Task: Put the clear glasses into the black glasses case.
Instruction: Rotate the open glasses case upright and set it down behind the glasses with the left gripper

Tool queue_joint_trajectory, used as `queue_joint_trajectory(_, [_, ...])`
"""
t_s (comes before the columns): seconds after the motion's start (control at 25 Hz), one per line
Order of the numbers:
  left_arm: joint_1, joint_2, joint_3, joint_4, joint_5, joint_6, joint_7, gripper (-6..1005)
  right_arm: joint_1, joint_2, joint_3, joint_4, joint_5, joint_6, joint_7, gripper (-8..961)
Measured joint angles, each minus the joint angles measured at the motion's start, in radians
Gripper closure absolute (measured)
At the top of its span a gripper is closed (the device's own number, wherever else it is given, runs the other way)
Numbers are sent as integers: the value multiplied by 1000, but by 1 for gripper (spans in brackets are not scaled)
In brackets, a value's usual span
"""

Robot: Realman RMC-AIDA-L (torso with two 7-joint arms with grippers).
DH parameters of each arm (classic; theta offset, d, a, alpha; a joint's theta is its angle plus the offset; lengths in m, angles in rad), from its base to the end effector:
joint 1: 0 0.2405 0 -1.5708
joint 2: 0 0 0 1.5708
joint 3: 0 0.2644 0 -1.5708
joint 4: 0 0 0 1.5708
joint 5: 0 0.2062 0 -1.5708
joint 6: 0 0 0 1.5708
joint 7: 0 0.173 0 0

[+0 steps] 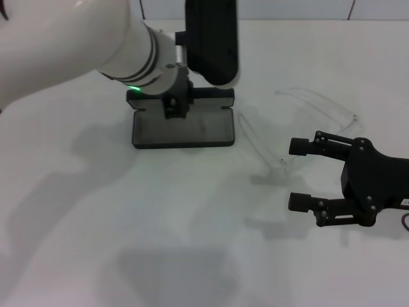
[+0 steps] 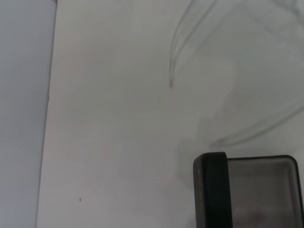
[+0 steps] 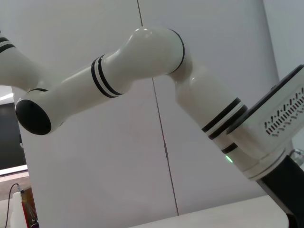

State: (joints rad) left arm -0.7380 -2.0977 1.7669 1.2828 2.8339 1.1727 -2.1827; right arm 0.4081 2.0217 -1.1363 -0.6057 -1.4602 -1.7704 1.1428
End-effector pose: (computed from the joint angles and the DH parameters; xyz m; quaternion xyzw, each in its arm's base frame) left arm -0.1403 0.4050 -0.0826 -0.9243 0.1177 0.2758 0.2362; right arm 0.2154 0.2823 -0.0263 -0.9206 0.0759 0.3815 0.0346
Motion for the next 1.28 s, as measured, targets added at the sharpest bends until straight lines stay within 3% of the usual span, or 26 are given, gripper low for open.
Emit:
queue_joint_trajectory(0.4, [-48, -1, 57, -15, -5, -7, -90, 771, -10, 0, 7, -1, 18, -22, -8, 83])
queue_joint_trajectory(1.0, [-45, 0, 52, 12, -7, -25, -165, 759, -21, -3, 7, 0, 35, -26, -27, 84])
queue_joint_trajectory(1.16, [-22, 0, 28, 44, -51, -26, -164, 593, -24, -3, 7, 0, 35, -26, -28, 84])
queue_joint_trajectory(1.28, [26, 5, -64, 114, -197, -23, -106, 535, -27, -5, 11, 0, 38, -26, -22, 84])
